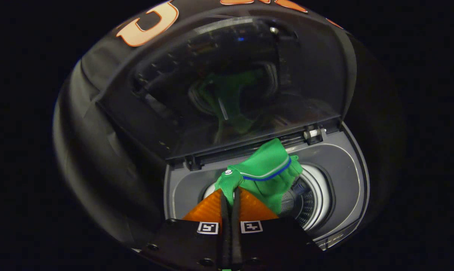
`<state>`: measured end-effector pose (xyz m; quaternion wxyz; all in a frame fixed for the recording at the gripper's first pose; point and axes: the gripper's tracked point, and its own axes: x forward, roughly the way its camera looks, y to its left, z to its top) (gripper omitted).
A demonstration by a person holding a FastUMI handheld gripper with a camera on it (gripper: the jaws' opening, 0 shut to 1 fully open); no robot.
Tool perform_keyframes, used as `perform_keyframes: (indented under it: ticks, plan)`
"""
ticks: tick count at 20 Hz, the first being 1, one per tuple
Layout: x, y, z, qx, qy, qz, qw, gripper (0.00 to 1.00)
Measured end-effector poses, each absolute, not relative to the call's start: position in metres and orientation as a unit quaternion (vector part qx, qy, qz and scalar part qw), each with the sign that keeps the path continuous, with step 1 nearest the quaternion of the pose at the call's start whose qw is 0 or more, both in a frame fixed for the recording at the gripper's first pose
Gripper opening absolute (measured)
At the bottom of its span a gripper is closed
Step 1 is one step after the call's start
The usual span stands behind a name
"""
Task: Put the clothes into the washing machine and then close the washing machine lid.
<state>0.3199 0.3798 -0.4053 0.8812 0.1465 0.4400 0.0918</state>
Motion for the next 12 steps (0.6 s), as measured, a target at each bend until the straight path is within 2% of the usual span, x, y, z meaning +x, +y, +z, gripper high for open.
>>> perform_keyframes:
  ticks: [6,12]
  plan:
    - [0.318,0.370,-0.460,0.106,0.478,0.079,0.868,0.08]
    - [0.319,0.370,-0.483,0.088,0.497,0.071,0.860,0.08]
